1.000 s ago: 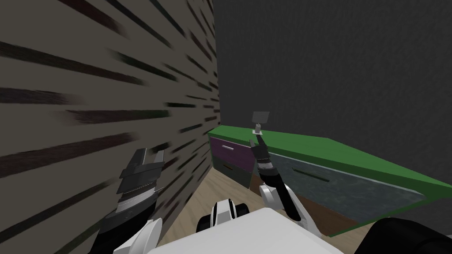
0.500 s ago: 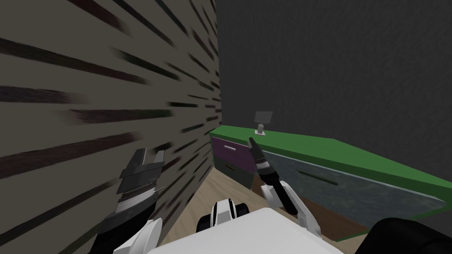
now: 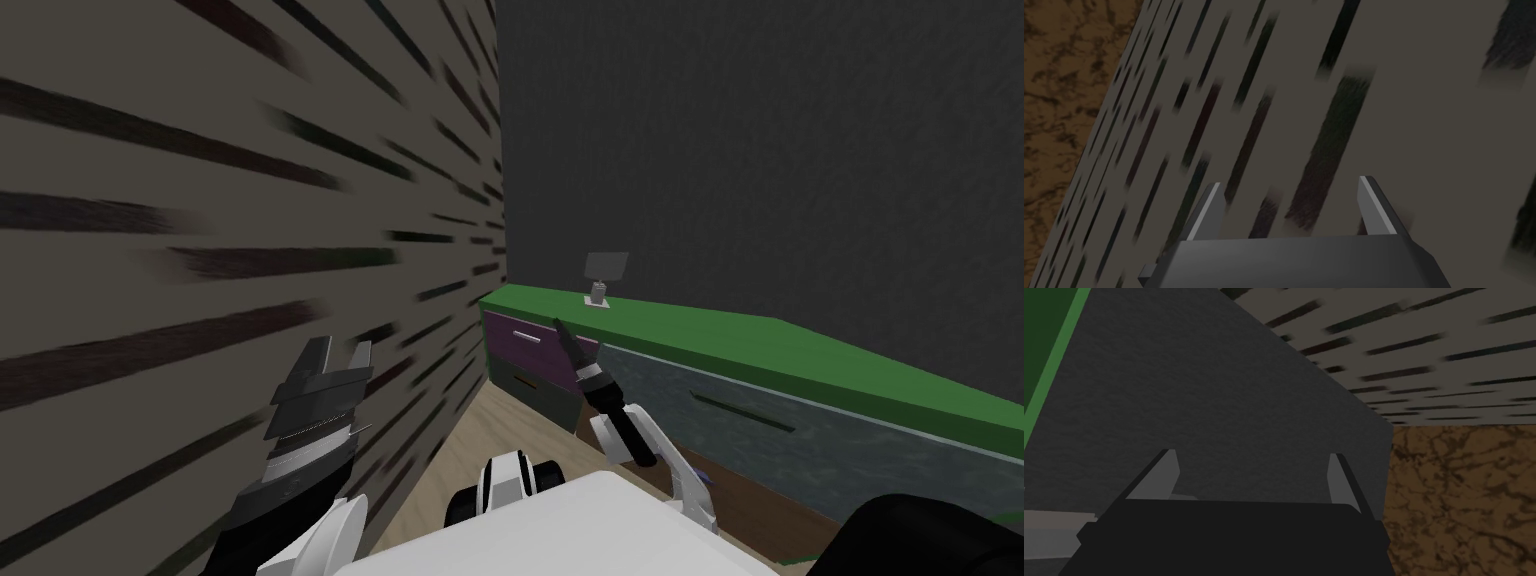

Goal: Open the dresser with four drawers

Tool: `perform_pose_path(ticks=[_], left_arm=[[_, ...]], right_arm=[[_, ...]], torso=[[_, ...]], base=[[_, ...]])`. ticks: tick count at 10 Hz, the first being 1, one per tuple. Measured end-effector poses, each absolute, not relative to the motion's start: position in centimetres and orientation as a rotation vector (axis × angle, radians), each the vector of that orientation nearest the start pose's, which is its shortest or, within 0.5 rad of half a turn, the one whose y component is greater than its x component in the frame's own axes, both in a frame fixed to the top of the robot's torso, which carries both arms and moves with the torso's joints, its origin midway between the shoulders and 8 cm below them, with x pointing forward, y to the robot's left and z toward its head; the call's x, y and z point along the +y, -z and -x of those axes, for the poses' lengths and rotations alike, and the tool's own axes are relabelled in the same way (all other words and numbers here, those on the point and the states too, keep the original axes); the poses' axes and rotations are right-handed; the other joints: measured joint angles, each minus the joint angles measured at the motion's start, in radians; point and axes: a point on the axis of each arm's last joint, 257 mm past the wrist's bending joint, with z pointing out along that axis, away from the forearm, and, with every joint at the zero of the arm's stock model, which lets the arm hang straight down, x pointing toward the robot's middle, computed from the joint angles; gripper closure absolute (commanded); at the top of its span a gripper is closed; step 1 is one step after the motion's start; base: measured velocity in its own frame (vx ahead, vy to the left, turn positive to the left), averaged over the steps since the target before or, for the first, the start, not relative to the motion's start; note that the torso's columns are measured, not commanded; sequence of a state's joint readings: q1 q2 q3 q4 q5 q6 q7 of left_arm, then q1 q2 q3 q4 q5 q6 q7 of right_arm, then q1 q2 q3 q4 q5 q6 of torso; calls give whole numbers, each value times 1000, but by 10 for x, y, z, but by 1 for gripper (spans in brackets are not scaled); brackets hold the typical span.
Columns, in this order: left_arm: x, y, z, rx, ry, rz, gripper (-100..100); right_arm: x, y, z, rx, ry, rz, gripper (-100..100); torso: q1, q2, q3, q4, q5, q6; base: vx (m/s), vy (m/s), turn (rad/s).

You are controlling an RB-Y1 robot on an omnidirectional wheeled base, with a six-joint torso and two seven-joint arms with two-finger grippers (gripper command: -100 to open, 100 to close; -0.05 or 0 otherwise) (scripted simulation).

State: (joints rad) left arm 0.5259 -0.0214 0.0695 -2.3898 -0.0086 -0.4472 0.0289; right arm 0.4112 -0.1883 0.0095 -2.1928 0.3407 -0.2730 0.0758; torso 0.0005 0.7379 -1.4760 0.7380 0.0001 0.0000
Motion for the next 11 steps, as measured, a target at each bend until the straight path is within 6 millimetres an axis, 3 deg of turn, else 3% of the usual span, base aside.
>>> perform_pose_path(ticks=[11], left_arm=[[301, -56, -323, 567, 1250, 639, 0]], right_arm=[[-277, 123, -446, 1353, -411, -266, -100]], torso=[[1, -1, 0, 0, 0, 0]], base=[[33, 44, 25]])
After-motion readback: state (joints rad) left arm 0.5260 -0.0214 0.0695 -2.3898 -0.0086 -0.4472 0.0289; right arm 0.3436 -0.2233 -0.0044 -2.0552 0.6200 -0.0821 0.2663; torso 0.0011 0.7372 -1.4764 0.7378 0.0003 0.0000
